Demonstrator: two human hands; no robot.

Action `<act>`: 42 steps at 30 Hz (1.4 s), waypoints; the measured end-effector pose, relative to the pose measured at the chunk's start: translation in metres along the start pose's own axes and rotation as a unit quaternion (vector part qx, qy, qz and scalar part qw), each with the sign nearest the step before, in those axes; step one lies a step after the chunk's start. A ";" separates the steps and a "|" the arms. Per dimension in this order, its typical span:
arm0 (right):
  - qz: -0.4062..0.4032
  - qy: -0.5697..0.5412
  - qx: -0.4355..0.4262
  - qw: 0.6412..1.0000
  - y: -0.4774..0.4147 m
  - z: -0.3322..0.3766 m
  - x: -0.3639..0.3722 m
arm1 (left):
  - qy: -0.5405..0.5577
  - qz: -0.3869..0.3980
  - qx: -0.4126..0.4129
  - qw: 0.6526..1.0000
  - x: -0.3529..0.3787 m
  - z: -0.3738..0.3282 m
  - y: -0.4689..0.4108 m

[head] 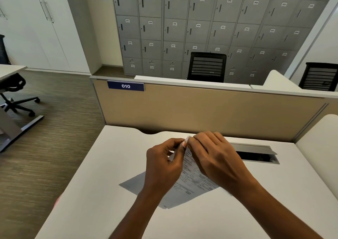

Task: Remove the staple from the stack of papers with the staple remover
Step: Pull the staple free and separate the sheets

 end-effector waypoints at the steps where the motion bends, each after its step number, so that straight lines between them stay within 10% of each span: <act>1: -0.007 0.014 -0.004 1.000 -0.001 0.001 -0.001 | 0.000 0.002 -0.004 1.000 -0.001 0.000 -0.001; 42: -0.079 0.075 0.085 0.990 -0.009 0.013 0.006 | 0.087 0.044 -0.060 0.993 -0.008 0.011 -0.008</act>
Point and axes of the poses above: each hand's wrist, its own y-axis away from the middle knuckle, its own x-axis out of the palm, z = x × y, the point moved 4 cm from there along -y, towards the middle knuckle, and after that the axes turned 12 degrees about -x, right-handed, at the moved point
